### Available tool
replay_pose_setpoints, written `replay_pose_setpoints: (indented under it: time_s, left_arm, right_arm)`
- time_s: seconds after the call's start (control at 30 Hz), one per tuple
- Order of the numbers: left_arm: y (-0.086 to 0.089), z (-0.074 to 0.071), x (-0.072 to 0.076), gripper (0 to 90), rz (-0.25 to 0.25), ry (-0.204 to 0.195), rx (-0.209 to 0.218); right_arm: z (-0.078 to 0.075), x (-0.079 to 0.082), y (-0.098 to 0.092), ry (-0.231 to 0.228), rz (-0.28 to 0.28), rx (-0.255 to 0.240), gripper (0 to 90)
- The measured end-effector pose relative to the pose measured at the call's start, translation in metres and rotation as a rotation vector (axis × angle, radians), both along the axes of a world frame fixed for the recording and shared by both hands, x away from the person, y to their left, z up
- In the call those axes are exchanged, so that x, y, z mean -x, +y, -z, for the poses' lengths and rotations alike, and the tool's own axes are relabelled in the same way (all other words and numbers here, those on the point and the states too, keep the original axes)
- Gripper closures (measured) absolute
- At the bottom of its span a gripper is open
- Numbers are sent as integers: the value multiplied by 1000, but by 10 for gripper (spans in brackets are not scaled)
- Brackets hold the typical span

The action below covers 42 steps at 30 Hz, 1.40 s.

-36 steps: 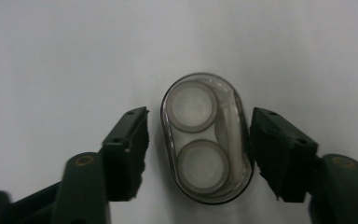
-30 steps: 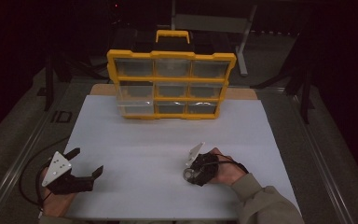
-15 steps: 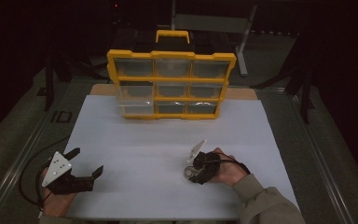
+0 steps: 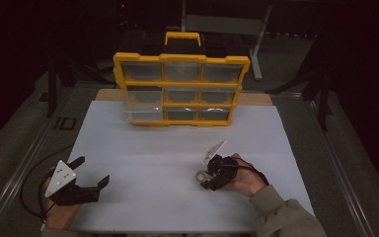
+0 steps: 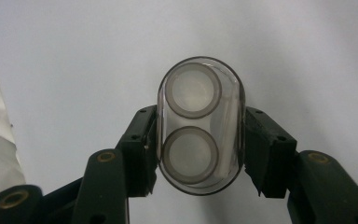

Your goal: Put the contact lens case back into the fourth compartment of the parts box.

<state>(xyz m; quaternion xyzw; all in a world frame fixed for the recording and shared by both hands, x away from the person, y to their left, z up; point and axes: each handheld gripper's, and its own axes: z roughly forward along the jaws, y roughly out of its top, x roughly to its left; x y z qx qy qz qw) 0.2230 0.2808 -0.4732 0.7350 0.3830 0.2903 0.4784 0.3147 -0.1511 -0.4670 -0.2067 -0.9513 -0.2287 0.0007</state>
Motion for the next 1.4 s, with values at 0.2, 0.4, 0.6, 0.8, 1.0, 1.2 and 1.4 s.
replay_pose_setpoints:
  time_s: [0.2, 0.4, 0.6, 0.8, 1.0, 1.2, 1.4]
  left_arm:
    - [0, 0, 0, 0, -2, 0, -1]
    - [0, 0, 0, 0, -3, -1, 0]
    - [0, 0, 0, 0, -5, -2, 0]
    - [0, 0, 0, 0, -8, -4, 0]
    - [0, -1, 1, 0, -8, -7, 5]
    - [1, -1, 1, 0, -8, -8, 6]
    - [0, -1, 1, 0, -7, -7, 7]
  right_arm:
    - [-10, 0, 0, -4, 30, -16, 486]
    - [-22, 0, 0, -16, 59, -27, 486]
    - [-32, 0, 0, -21, 73, -34, 486]
    - [-42, -3, -1, -37, 77, -47, 486]
    - [-51, -7, -1, -54, 79, -52, 486]
    - [-58, -15, -3, -66, 90, -48, 486]
    - [-64, -18, -3, -71, 88, -38, 486]
